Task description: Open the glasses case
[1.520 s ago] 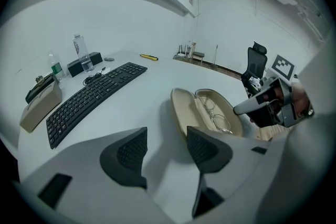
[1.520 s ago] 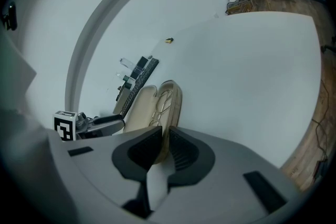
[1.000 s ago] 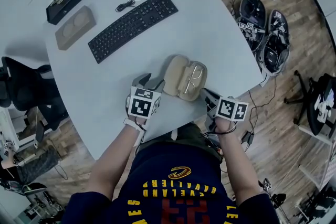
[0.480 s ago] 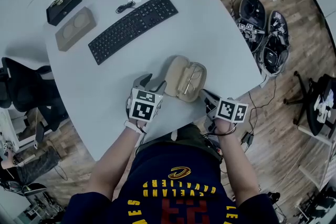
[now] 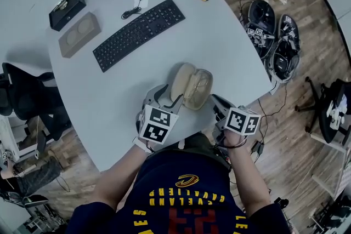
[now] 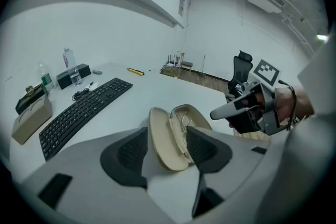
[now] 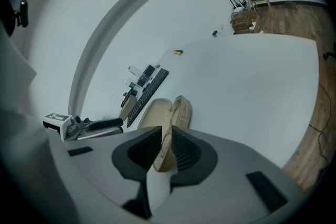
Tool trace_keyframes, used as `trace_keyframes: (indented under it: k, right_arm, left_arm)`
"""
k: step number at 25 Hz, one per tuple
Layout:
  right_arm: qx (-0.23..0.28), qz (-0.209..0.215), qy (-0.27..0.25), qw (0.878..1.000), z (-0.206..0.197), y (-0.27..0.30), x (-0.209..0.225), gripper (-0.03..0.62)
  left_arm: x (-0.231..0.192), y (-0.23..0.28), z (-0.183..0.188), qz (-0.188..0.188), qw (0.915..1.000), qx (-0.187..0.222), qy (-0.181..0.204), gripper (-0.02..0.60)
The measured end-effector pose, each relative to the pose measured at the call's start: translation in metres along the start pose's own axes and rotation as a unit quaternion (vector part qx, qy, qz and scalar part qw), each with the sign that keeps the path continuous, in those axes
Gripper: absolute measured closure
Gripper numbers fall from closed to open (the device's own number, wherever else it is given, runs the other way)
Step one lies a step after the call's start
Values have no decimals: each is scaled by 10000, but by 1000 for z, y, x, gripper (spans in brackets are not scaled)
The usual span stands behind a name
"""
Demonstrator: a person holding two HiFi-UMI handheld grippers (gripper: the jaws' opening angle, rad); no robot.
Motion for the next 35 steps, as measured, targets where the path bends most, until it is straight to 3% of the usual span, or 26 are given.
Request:
trace_keyframes:
  k: [5,11,18,22,28,35]
  right_arm:
    - [396,-147,-685,9968,24,-26,-30,539]
    - [905,-96,-1706,9811,49,-56,-87,539]
    - [1353,41,-2861,9486,64,-96,-156,546]
    - [1484,164,-3276,9329,63,-112,-186,554]
    - [1667,134,-4149,8944,53,-123,-222,554]
    - [1719,221,-4222,8898,43,-124,-240,554]
  left_arm:
    - [8,-30,24,-307,9983,490,-38,336]
    - [18,-73,46,-989,9884,1142,-168,372]
    - [22,-124,83,-1199,9689,2145,-301,563]
    - [33,-147,94,-1351,9593,2474,-191,567]
    - [50,-168,100,-1545,9495,2732,-6,568]
    - [54,-178,105,-1655,9434,2872,-113,568]
Point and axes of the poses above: the fingertips, and each gripper's own axes: y forward along the fingers, x to its right, z out of its top, the point moved 4 cm from there along -y, backward along the fingers, and after that the axes turned 4 degrees about z, right-handed, at the moved point
